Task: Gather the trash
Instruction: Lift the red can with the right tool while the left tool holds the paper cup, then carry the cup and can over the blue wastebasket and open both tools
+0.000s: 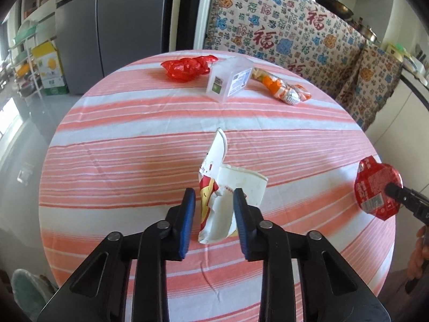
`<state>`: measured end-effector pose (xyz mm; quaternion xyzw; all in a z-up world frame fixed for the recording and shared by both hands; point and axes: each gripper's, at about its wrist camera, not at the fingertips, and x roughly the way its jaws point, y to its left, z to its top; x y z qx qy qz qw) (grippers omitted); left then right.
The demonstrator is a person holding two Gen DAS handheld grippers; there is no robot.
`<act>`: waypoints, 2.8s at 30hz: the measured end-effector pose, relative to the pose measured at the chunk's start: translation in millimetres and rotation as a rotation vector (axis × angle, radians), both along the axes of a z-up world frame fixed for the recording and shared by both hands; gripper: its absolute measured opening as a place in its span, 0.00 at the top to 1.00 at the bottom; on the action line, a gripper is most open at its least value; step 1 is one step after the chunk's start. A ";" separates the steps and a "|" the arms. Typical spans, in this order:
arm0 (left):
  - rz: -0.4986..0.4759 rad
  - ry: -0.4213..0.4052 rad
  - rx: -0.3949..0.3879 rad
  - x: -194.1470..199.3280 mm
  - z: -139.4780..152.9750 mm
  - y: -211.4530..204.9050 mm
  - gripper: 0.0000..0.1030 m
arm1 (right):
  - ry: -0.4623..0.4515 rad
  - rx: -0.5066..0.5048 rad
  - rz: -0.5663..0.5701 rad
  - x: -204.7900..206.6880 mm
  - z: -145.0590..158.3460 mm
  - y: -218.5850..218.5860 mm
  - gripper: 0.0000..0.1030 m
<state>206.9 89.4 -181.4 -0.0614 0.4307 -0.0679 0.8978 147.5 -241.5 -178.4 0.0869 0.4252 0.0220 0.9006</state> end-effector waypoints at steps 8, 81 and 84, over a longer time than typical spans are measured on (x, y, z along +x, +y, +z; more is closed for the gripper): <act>-0.020 0.017 0.024 3.9 -3.9 -8.7 0.95 | -0.007 0.009 0.009 -8.9 1.2 -2.0 0.67; -0.781 0.157 0.008 -59.0 -39.0 -570.2 0.95 | 0.142 0.077 -0.688 -215.2 -55.5 -418.5 0.67; -0.810 0.172 0.023 -57.6 -53.3 -583.1 0.78 | 0.135 0.096 -0.710 -215.9 -59.4 -422.5 0.64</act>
